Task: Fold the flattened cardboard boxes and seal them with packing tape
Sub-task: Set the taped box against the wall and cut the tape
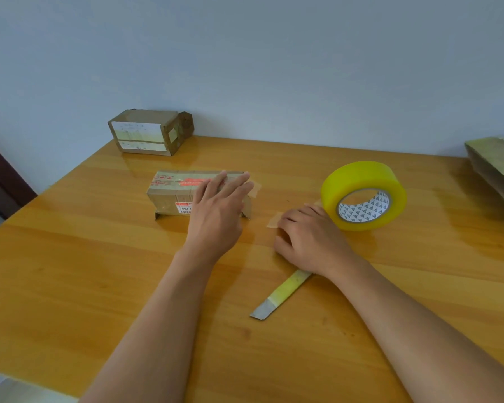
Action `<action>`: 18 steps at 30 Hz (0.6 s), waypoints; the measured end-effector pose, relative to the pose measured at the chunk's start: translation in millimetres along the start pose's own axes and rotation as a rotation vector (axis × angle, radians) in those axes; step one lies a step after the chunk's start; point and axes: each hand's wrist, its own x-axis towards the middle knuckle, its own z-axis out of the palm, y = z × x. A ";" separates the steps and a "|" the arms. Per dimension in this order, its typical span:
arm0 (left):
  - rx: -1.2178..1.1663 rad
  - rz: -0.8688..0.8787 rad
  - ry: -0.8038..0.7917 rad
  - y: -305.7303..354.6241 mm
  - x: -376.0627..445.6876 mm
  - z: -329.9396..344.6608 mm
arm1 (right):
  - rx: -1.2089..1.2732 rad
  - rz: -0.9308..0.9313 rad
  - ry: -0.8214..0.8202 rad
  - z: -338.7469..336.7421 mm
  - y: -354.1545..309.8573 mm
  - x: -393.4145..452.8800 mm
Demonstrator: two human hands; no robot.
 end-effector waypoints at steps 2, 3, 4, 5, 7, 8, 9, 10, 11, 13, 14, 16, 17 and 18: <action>0.000 -0.002 -0.005 0.0 -0.2 -0.2 | 0.028 0.007 -0.041 -2.7 -1.7 -0.4; 0.000 -0.003 -0.006 0.3 -0.3 -0.3 | 0.042 0.008 -0.067 -3.8 -2.9 -0.7; 0.000 -0.004 -0.008 0.7 -0.5 -0.2 | 0.050 0.010 -0.095 -4.9 -4.1 -0.8; -0.001 -0.004 -0.007 1.0 -0.6 -0.2 | 0.055 0.013 -0.113 -5.4 -4.6 -0.7; -0.002 -0.002 -0.003 1.2 -0.8 -0.2 | 0.083 0.020 -0.127 -7.6 -5.0 -0.3; -0.004 -0.001 -0.002 1.3 -1.0 -0.3 | 0.096 0.021 -0.131 -8.8 -5.1 -0.3; -0.007 -0.001 -0.001 1.3 -1.1 -0.5 | 0.102 0.019 -0.138 -9.2 -4.9 -0.2; -0.010 -0.002 -0.001 1.6 -1.1 -0.7 | 0.108 0.017 -0.140 -9.2 -5.1 -0.2; -0.012 -0.003 -0.003 1.8 -1.3 -0.9 | 0.127 0.019 -0.124 -8.7 -5.4 -0.3; -0.019 -0.001 -0.001 1.6 -1.9 -0.8 | 0.246 0.073 -0.026 -7.1 -6.9 1.3; -0.026 0.002 0.006 1.4 -2.4 -0.6 | 0.359 0.128 0.034 -8.7 -8.6 2.9; -0.032 0.006 0.024 1.1 -3.3 -0.6 | 0.637 0.274 0.081 -14.1 -12.5 10.4; -0.031 0.010 0.029 1.2 -3.5 -0.7 | 0.787 0.356 0.059 -18.3 -15.1 16.4; -0.030 0.014 0.033 1.1 -3.3 -0.8 | 0.951 0.435 0.032 -21.6 -17.9 23.4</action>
